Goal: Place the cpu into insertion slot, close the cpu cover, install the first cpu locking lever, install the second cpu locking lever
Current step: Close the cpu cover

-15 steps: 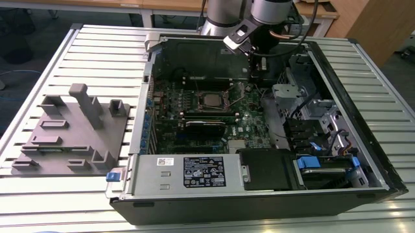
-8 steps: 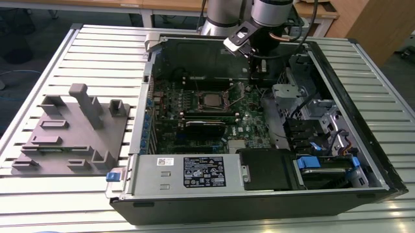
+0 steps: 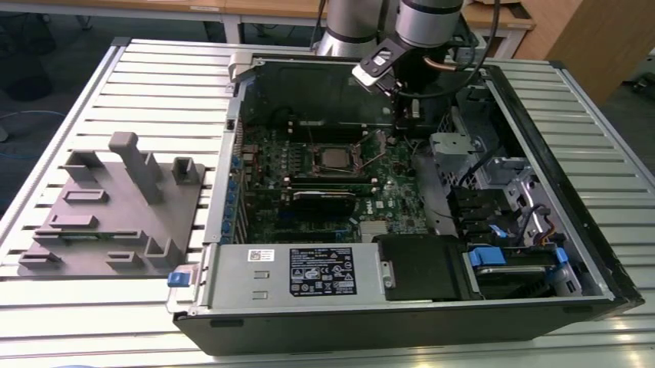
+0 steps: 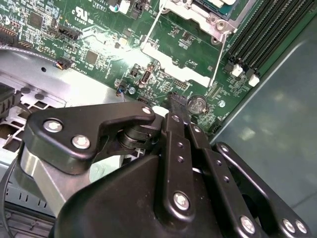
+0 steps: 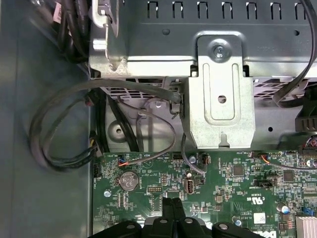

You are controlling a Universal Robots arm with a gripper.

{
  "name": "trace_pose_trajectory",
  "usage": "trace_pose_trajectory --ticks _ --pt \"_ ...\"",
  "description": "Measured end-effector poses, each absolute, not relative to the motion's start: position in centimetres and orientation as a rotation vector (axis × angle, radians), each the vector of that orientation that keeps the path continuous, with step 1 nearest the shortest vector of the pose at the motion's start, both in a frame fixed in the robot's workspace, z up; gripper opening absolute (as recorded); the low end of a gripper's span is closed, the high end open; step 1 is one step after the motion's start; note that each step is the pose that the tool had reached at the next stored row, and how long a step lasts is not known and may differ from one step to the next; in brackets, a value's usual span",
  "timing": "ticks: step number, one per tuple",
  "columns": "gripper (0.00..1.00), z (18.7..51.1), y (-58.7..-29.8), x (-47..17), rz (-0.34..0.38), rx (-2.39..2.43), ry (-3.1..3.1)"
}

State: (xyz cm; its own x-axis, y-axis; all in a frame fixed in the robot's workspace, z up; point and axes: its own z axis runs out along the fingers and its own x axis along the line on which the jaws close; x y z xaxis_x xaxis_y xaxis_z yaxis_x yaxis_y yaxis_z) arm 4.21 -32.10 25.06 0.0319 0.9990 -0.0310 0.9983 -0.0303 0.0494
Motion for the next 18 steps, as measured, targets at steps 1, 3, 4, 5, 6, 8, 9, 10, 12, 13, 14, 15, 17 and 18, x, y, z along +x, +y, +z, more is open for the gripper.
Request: trace_pose_trajectory --ticks 1,3,4,5,6,8,9,10,12,13,14,15,17,18 --pt "0.10 24.98 -32.12 4.20 0.019 2.215 2.147" --pt "0.10 24.83 -32.14 4.21 0.018 2.215 2.146" --pt "0.10 24.77 -32.15 4.21 0.018 2.215 2.146" --pt "0.10 24.74 -32.16 4.21 0.018 2.214 2.146" --pt "0.10 24.75 -32.16 4.21 0.017 2.214 2.146" --pt "0.10 24.74 -32.16 4.21 0.017 2.214 2.146" --pt "0.10 24.74 -32.16 4.21 0.017 2.214 2.146" --pt "0.10 24.74 -32.16 4.21 0.017 2.214 2.146" --pt "0.10 24.71 -32.15 4.21 0.017 2.214 2.146" --pt "0.10 24.67 -32.15 4.22 0.015 2.214 2.146" --pt "0.10 24.63 -32.15 4.23 0.012 2.213 2.146" --pt "0.10 24.61 -32.16 4.23 0.008 2.213 2.145" --pt "0.10 24.61 -32.16 4.23 0.006 2.213 2.146" --pt "0.10 24.61 -32.16 4.23 0.006 2.213 2.146"
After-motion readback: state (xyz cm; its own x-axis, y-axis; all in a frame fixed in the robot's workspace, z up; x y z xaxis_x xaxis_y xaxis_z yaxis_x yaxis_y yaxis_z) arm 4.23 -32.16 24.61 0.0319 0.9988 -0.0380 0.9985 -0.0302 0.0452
